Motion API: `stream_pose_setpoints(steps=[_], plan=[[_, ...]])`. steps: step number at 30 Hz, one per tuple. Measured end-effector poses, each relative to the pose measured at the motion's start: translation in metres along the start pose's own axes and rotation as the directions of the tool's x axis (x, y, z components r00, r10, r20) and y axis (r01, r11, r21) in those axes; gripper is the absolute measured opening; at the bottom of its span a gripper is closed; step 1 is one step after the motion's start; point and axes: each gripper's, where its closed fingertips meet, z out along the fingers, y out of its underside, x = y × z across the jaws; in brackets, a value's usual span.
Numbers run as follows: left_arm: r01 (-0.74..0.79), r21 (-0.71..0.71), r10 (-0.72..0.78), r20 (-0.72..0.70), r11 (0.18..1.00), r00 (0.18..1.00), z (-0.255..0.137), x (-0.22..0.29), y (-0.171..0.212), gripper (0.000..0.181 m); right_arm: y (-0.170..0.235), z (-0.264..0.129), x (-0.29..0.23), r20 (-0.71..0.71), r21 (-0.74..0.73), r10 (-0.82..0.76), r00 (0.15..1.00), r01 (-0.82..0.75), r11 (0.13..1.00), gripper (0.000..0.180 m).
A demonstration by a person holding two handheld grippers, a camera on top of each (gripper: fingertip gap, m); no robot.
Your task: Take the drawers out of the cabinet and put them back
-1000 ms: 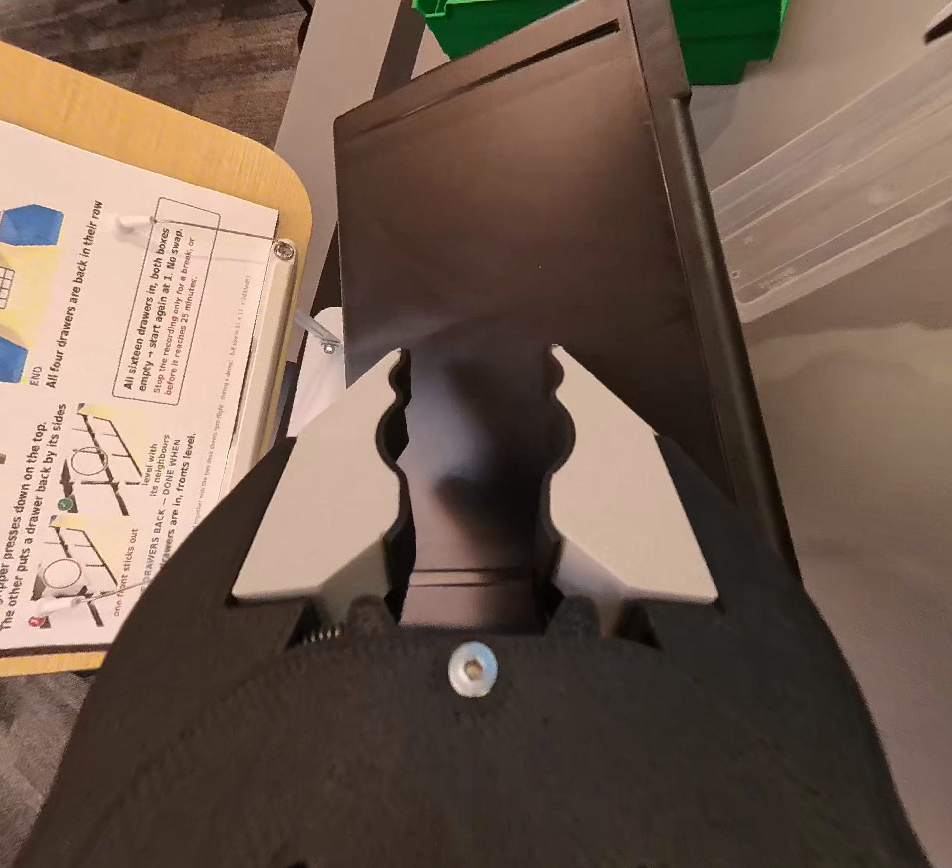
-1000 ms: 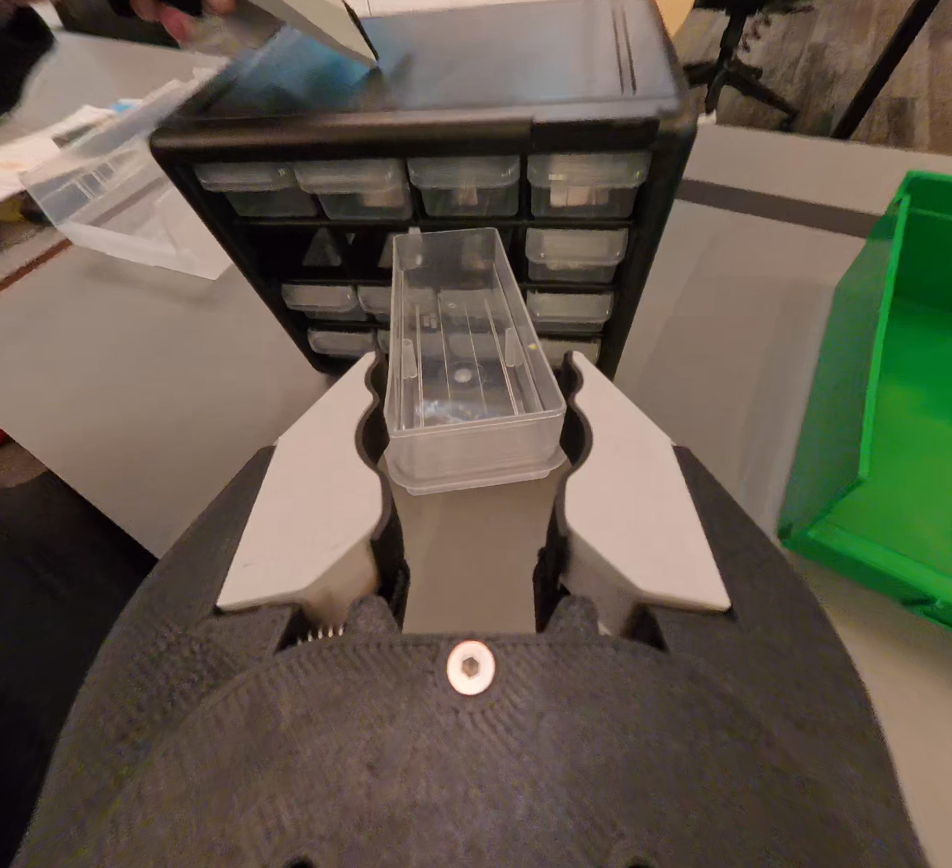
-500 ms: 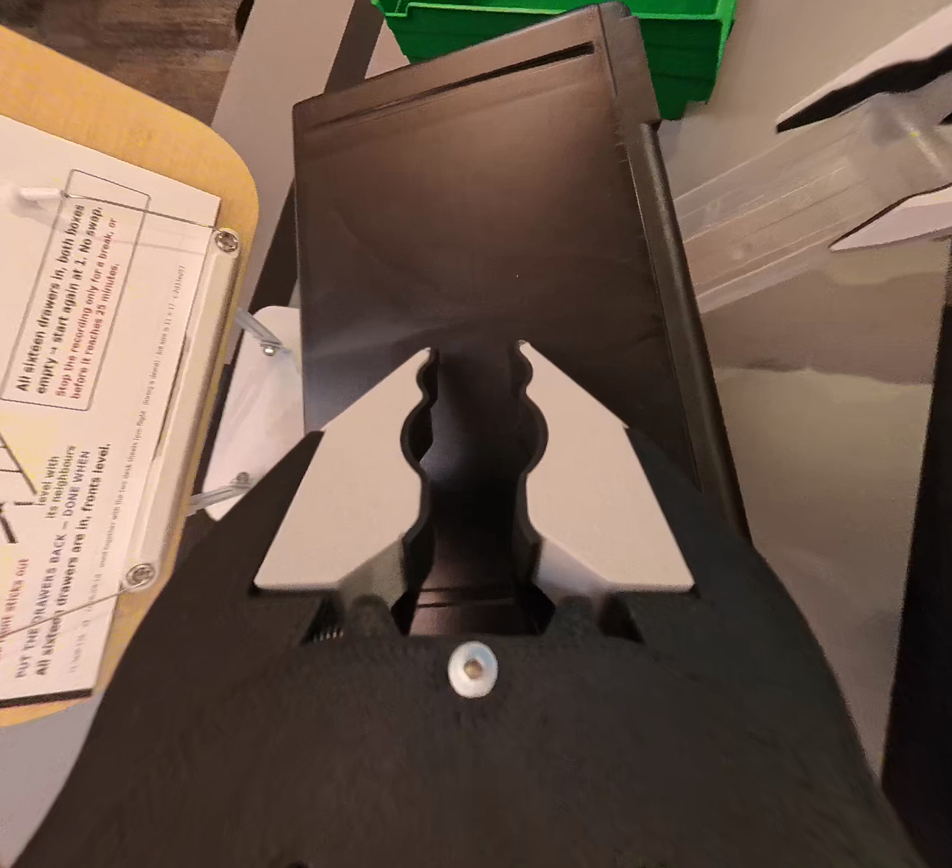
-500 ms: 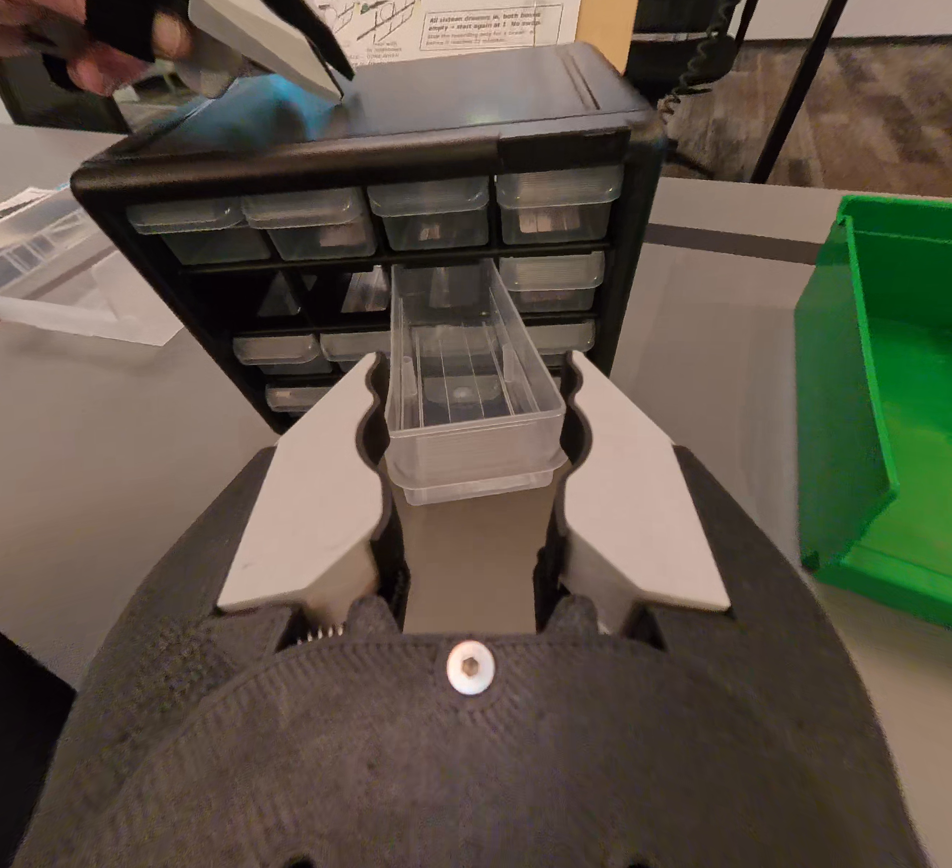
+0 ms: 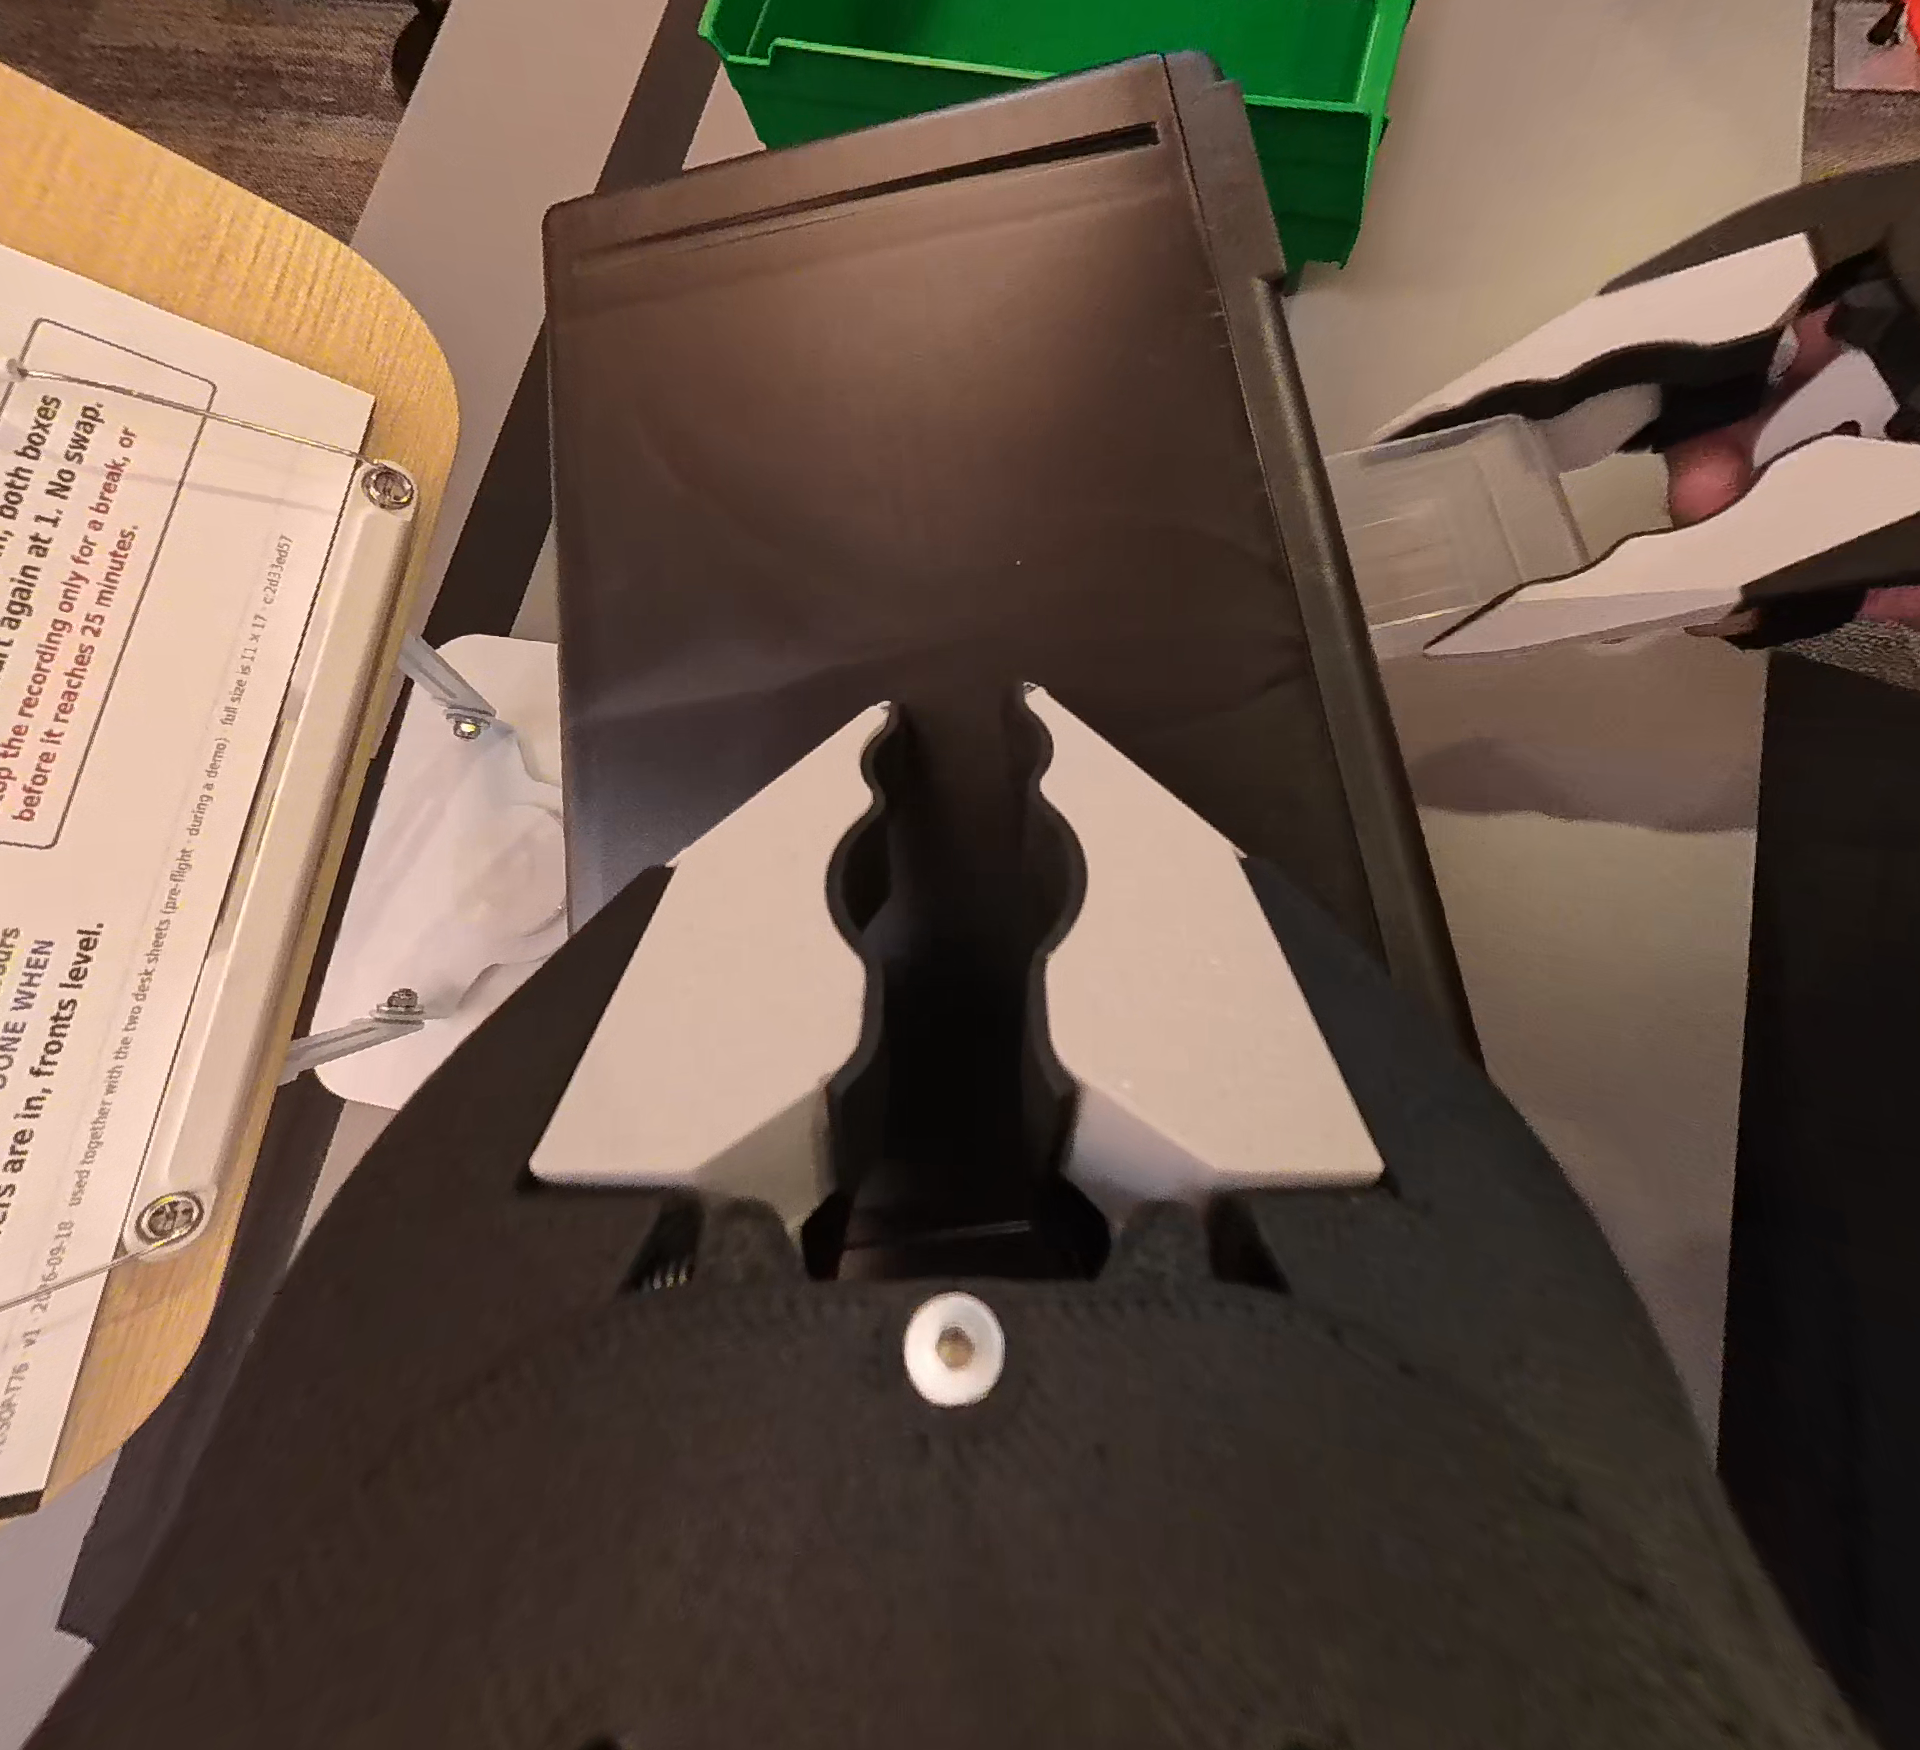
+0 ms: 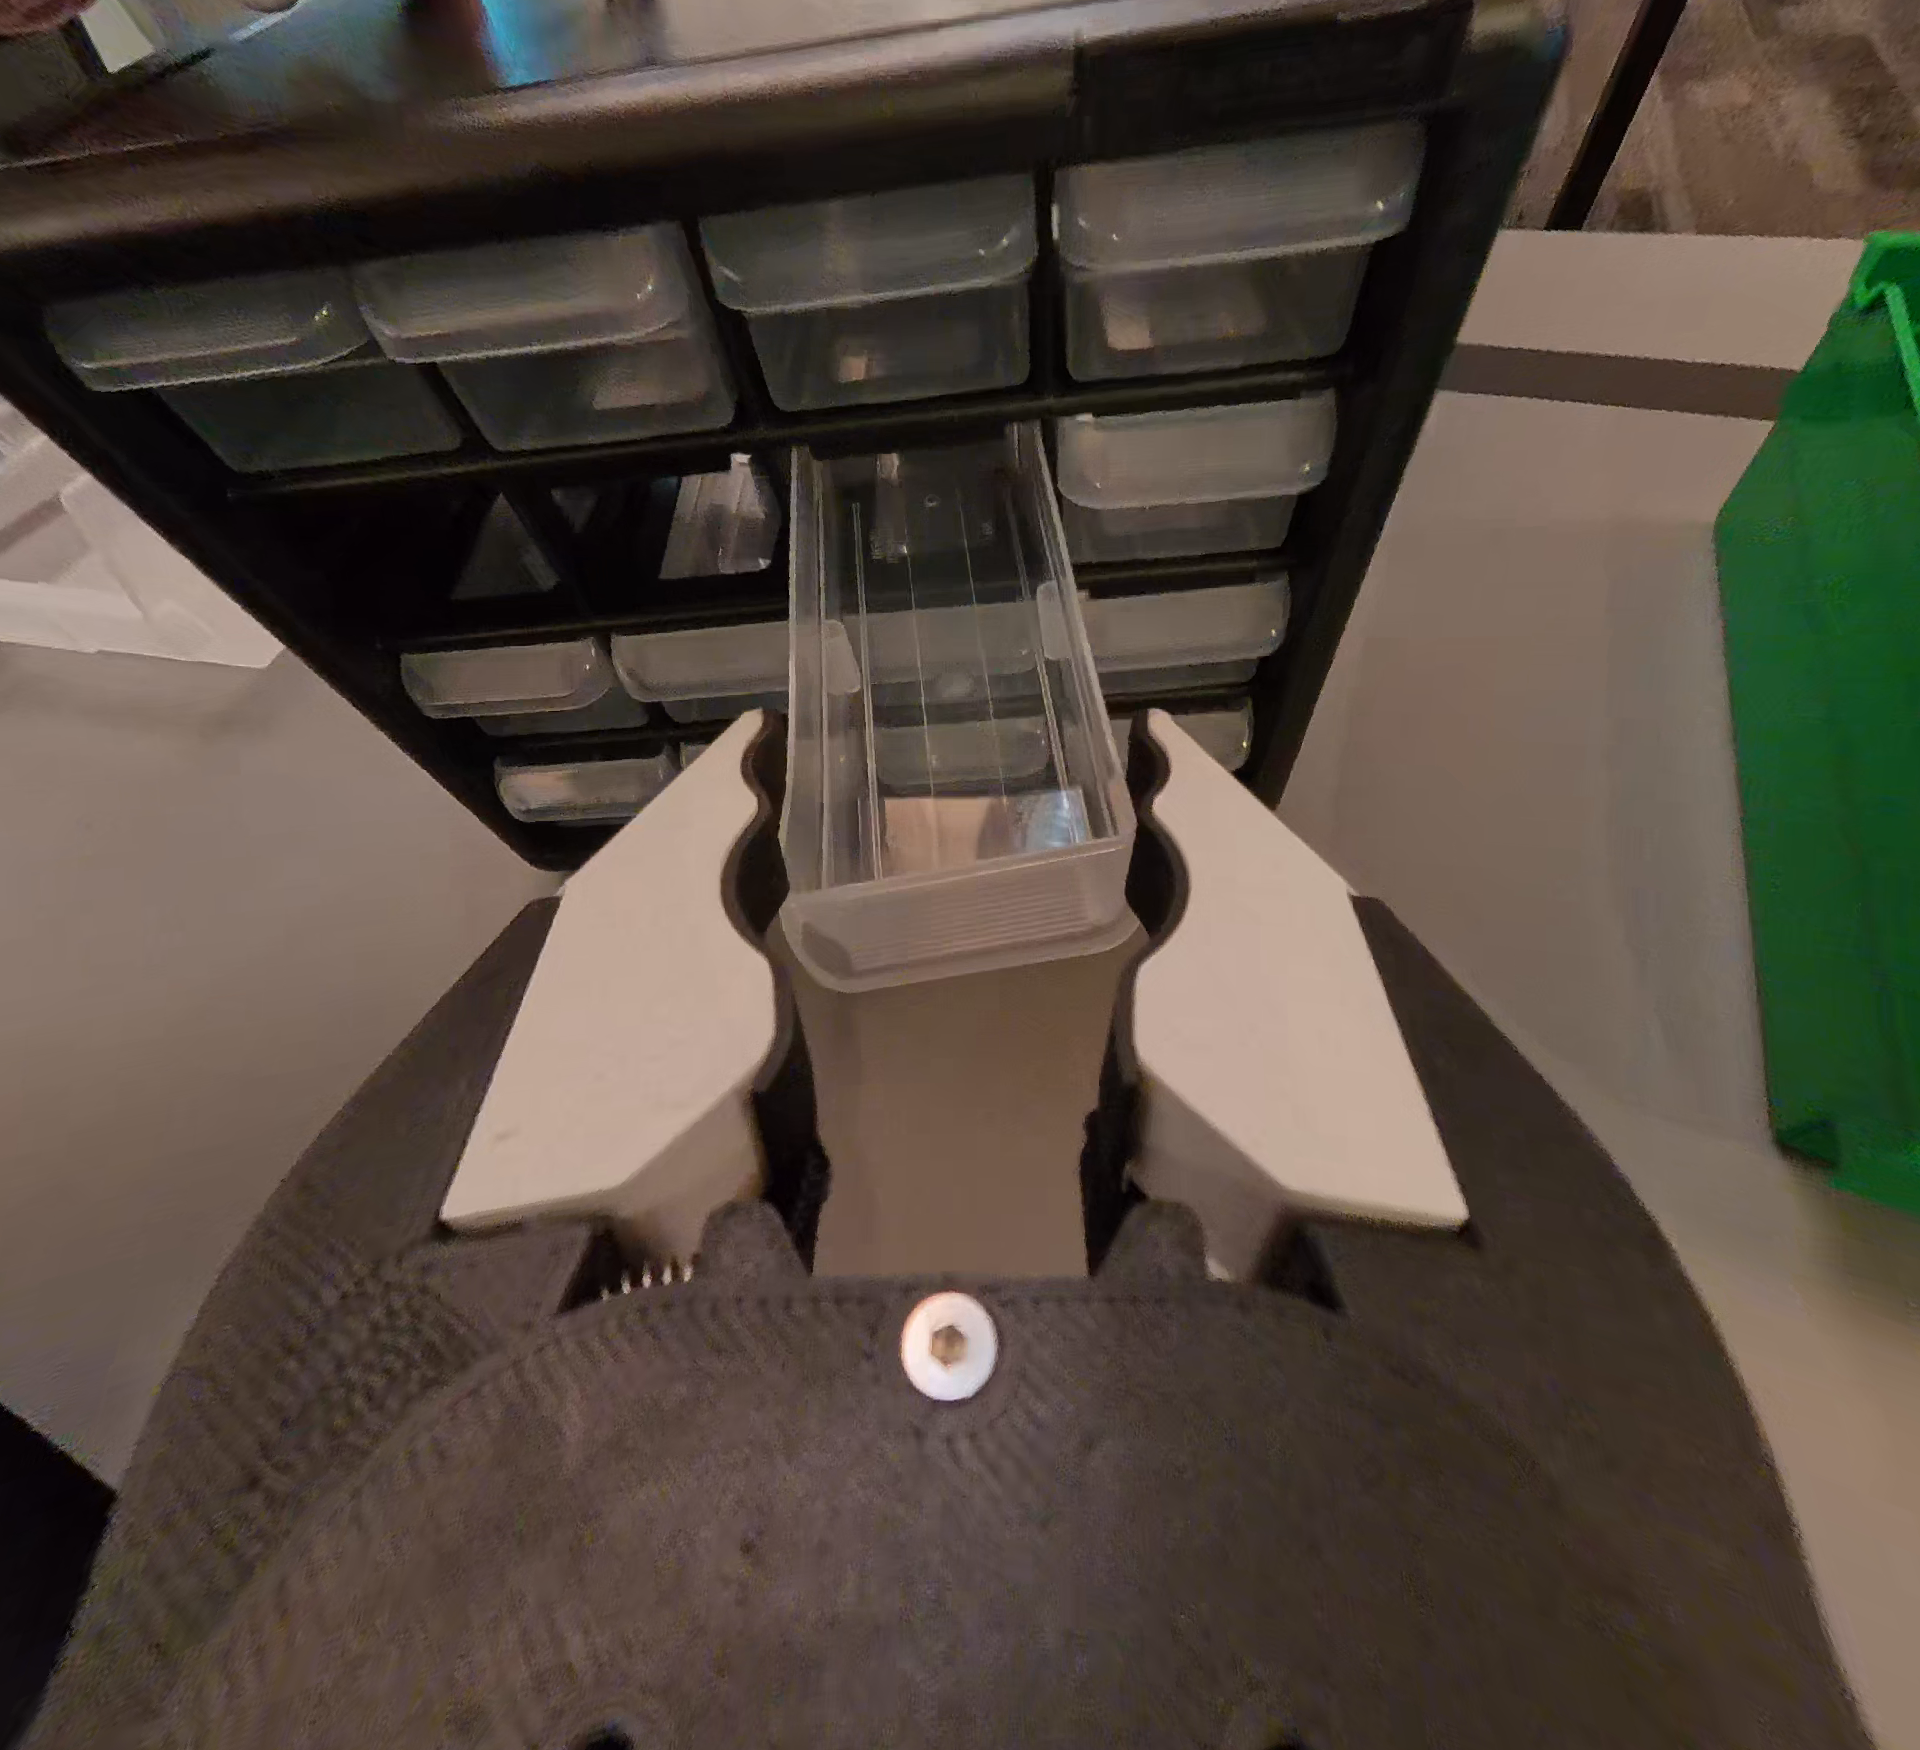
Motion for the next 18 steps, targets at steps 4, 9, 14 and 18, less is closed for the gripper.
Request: stream_pose_setpoints(steps=[4,9,14,18], plan=[[-0.001,-0.002,0.001,0.0,1.0,1.0,0.0,0.0,0.0,0.019,-0.014,0.018,-0.009,0.025,-0.018,-0.047,0.999,0.047,0.999,0.064],[0.001,-0.005,-0.001,-0.002,1.0,1.0,0.0,0.0,0.0,0.019,-0.021,0.032,-0.028,0.162,-0.067,-0.151,0.975,0.163,0.984,0.091],[-0.008,0.007,0.008,0.004,1.0,1.0,0.0,0.0,-0.001,0.019,-0.007,-0.006,-0.017,0.225,-0.076,-0.332,0.916,0.356,0.931,0.089],[-0.013,0.012,0.013,0.006,1.0,1.0,0.0,0.0,-0.001,0.018,-0.006,-0.003,0.004,0.184,-0.072,-0.444,0.877,0.462,0.884,0.065]])
